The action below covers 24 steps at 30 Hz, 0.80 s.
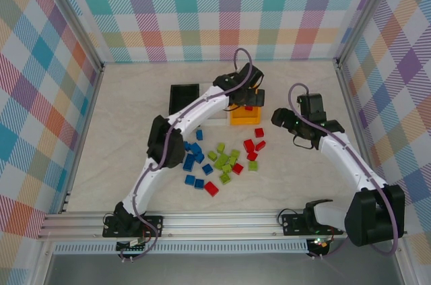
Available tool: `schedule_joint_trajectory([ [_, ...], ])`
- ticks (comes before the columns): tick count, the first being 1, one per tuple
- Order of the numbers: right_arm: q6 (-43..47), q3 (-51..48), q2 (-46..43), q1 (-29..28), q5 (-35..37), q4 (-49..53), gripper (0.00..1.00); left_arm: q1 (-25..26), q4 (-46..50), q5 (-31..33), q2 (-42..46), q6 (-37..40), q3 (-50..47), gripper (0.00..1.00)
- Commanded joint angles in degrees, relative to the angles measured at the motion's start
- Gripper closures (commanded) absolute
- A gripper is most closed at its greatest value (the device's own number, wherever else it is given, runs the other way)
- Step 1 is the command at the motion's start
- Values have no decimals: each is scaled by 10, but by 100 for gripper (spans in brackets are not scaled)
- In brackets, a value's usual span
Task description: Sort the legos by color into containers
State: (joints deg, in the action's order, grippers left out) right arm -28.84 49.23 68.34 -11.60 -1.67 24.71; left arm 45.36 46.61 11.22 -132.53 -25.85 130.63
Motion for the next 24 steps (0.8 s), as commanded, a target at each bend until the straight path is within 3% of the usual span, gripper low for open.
schedule_joint_trajectory([
  [1,33,-13,-19,-47,-49,11,19,25,-85,14,162,2,-108,0],
  [8,54,-31,4,-240,-45,50,21,37,-197,61,441,-58,-485,0],
  [14,15,-45,53,-401,2,52,29,38,-162,124,645,-101,-708,0],
  [19,1,-15,136,-471,44,46,34,38,-121,163,765,-139,-813,0],
  [24,-16,14,209,-490,71,29,36,38,-112,169,837,-165,-873,0],
])
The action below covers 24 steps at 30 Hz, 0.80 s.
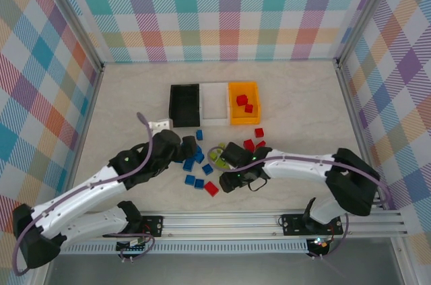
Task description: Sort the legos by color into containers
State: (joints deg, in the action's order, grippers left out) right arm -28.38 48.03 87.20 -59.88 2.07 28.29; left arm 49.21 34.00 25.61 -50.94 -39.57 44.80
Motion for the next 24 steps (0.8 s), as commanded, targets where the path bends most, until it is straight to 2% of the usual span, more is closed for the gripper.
schedule_joint_trajectory([
  [1,-23,33,30,-10,40,-9,36,-1,21,29,26,-27,-16,0],
  [13,-33,95,111,-28,61,16,37,-2,41,41,53,-14,-21,0],
  [24,-36,99,124,-40,65,19,50,-2,40,46,42,-8,-19,0],
])
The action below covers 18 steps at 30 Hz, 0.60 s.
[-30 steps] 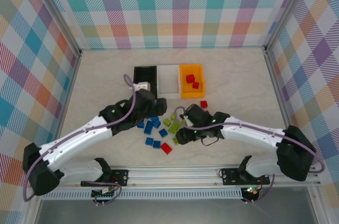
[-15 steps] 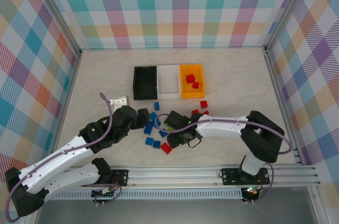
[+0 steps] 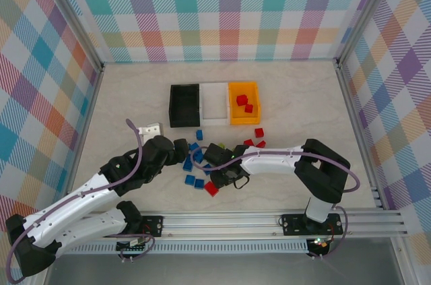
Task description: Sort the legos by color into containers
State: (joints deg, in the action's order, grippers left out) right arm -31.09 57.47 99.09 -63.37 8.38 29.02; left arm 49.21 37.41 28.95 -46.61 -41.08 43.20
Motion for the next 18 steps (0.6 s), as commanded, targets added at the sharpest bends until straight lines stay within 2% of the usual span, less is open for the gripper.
schedule_joint_trajectory([
  [1,-9,4,3,-5,3,10,51,-1,6,13,-1,8,-2,0],
  [9,-5,-11,-34,-6,7,-5,62,-2,4,10,-7,9,-1,0],
  [18,-10,-28,-108,-6,5,11,64,-2,2,10,-9,13,1,0],
])
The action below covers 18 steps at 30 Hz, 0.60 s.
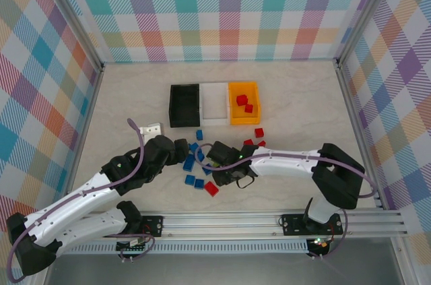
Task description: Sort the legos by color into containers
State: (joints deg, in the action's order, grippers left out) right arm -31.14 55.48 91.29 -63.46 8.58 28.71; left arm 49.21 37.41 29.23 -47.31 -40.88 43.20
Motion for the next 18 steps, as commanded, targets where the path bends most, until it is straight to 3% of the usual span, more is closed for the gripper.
schedule_joint_trajectory([
  [1,-10,-8,-41,-5,5,18,64,-1,1,7,-2,11,0,0],
  [6,14,29,-78,1,42,50,64,-2,2,14,4,7,0,0],
  [10,55,81,-82,49,45,52,64,-2,4,10,5,9,5,0],
  [18,116,262,62,188,6,25,63,-1,18,-3,6,12,10,0],
])
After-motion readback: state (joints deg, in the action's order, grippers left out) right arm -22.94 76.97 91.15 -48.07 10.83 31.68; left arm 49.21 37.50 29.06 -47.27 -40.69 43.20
